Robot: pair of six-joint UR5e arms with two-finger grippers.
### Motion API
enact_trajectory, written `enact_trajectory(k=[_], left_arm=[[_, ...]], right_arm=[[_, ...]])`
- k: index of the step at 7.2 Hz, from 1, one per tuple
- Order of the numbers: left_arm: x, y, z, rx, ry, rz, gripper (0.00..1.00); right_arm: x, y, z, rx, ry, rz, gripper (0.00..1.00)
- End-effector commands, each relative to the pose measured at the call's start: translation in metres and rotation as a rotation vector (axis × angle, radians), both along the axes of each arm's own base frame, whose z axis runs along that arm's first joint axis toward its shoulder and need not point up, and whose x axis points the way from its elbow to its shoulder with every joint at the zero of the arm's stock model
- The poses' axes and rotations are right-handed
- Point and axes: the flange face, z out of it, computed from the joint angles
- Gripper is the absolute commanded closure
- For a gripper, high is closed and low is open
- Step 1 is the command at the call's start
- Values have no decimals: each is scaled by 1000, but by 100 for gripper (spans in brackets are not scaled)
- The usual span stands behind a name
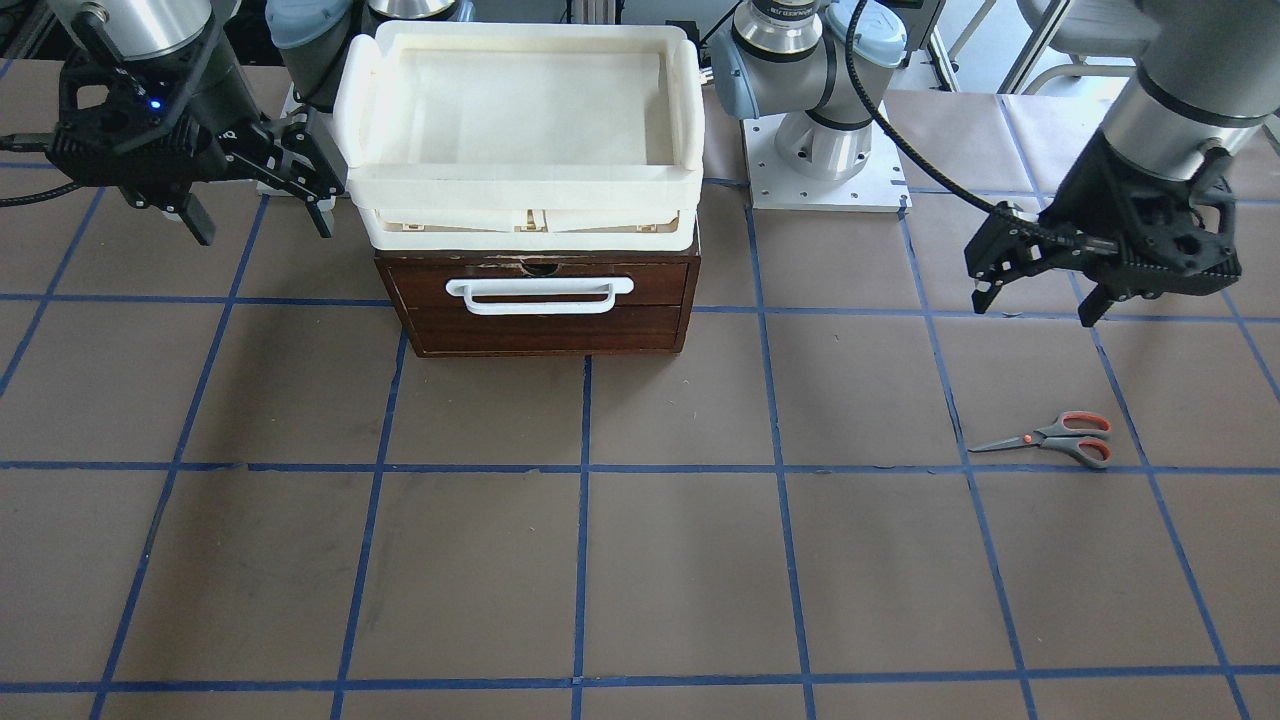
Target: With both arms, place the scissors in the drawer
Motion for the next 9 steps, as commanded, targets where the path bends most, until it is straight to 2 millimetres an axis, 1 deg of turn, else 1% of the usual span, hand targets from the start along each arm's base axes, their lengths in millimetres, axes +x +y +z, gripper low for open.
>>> enact_trajectory(k=[1, 2, 3, 4, 5, 6, 7, 8, 9], left_arm=[[82, 0, -34, 71, 4, -152, 0], [95, -2, -56, 137, -51, -207, 0], [101, -7, -71, 183, -66, -266, 0], [111, -17, -100, 225, -39, -368, 0], [133, -29, -130, 212, -40, -429, 0], [152, -38, -156, 212, -40, -507, 0], [162, -47, -172, 196, -38, -565, 1], [165, -53, -186, 200, -36, -638, 2], [166, -61, -200, 169, -19, -756, 3]], right_arm=[[57, 2, -19, 25, -18, 235, 0], [120, 7, -39, 24, -19, 598, 0], [158, 4, -73, 79, -24, 718, 0], [175, -9, -96, 107, -70, 754, 0], [181, -20, -101, 107, -106, 821, 0], [185, -43, -112, 123, -116, 940, 0], [189, -64, -120, 163, -135, 1052, 1], [182, -74, -125, 182, -157, 1201, 1], [175, -74, -142, 239, -203, 1327, 2]])
